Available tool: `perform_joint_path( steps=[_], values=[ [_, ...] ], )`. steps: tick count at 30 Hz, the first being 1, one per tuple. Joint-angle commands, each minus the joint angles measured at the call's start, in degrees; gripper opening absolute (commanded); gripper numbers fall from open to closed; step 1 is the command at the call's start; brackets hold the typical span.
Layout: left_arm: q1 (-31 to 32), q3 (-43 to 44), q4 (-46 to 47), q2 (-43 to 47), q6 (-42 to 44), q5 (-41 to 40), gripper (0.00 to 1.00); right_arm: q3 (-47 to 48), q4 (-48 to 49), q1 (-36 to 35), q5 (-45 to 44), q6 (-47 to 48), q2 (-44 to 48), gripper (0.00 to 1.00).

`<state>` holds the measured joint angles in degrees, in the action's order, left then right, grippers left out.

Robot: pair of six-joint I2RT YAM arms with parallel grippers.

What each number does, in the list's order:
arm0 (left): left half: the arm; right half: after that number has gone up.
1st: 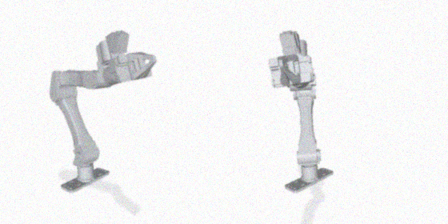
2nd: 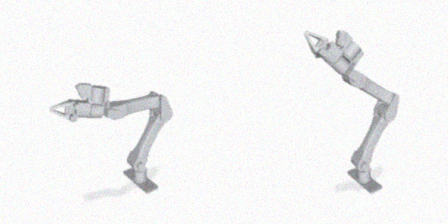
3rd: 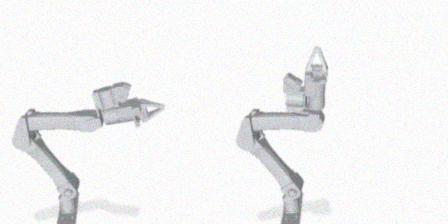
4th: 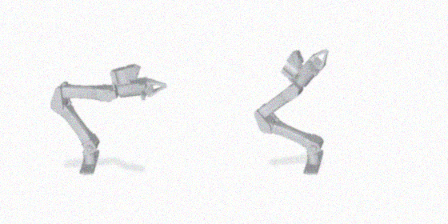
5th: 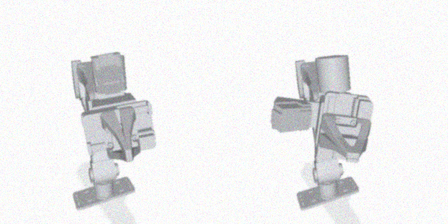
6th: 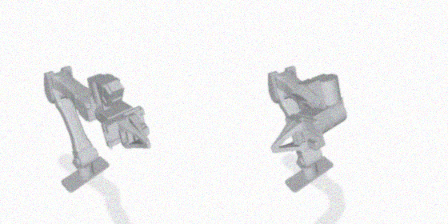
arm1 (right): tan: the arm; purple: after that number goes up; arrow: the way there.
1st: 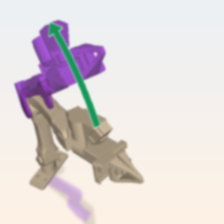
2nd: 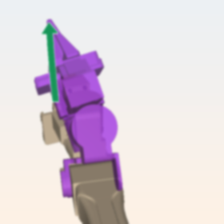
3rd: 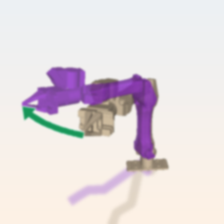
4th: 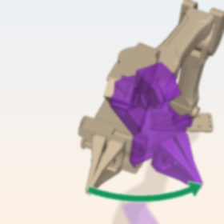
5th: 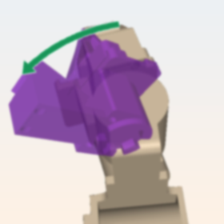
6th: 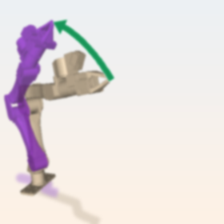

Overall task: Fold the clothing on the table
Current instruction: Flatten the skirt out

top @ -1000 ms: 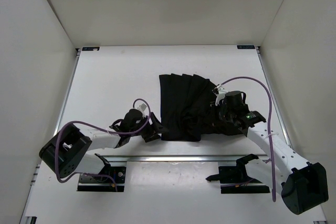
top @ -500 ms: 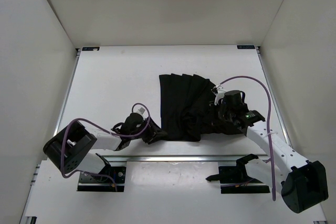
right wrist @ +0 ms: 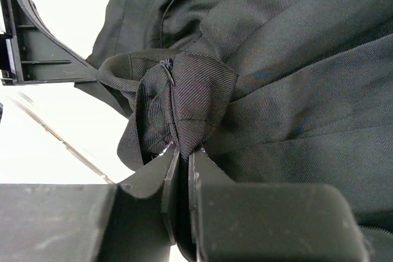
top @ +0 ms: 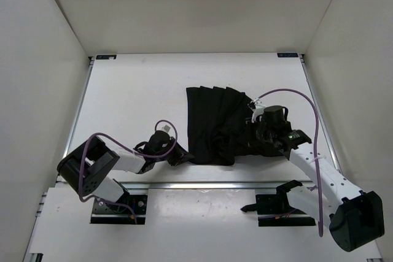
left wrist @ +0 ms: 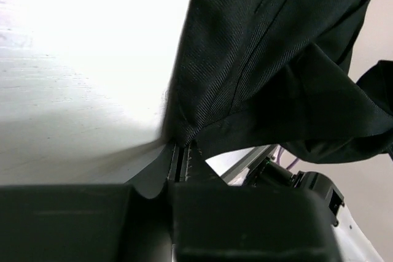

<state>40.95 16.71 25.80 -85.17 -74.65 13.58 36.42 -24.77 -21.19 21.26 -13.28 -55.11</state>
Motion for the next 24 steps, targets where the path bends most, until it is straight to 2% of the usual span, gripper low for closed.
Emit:
perform_joint_path(
  steps=[1, 6, 7, 8, 9, 10, 11, 12, 14, 19, 24],
  values=[
    [-0.95, -2.47, -9.80, -1.50, 2.93, -5.33, 0.00, -0.47, 2.10, 1.41, 0.98, 0.01, 1.59, 0.04],
    [-5.08, -1.94, -15.33, 2.81, 6.44, -7.43, 0.00, -0.74, 1.92, 5.89, 3.35, 1.32, 1.15, 0.13],
    [-5.79, -1.60, -16.56, 4.12, 7.15, -8.04, 0.00, -0.91, 2.18, 6.85, 4.40, 1.50, 1.06, 0.23],
    [-7.10, -1.77, -17.18, 5.61, 8.02, -8.13, 0.00, -0.22, 2.27, 7.82, 5.45, 1.33, 0.45, 0.43],
    [-8.42, -1.77, -18.93, 7.54, 8.47, -8.22, 0.00, 0.57, 2.45, 8.00, 5.81, 1.59, -0.43, 0.56],
    [-8.95, -1.86, -20.69, 8.78, 9.25, -8.31, 0.00, 0.84, 2.19, 8.27, 5.99, 1.76, -0.61, 0.61],
    [-10.61, -2.29, -21.57, 11.14, 9.44, -9.01, 0.00, 1.89, 1.93, 8.27, 5.38, 1.94, -1.57, 0.74],
    [-12.11, -2.64, -23.41, 12.64, 9.79, -9.62, 0.00, 2.85, 1.58, 8.36, 5.20, 1.85, -2.27, 0.78],
    [-14.83, -3.52, -25.80, 19.04, 10.66, -10.32, 0.00, 4.96, 1.92, 8.10, 4.85, 1.77, -3.33, 0.84],
    [-21.16, -6.68, -34.40, 32.67, 10.40, -13.41, 0.00, 9.62, 0.70, 7.92, 7.31, -3.76, -8.07, 0.84],
    [-22.84, -8.09, -37.05, 37.79, 11.10, -13.50, 0.00, 13.58, -5.28, 1.08, 6.60, -9.47, -12.64, 0.84]
  ],
)
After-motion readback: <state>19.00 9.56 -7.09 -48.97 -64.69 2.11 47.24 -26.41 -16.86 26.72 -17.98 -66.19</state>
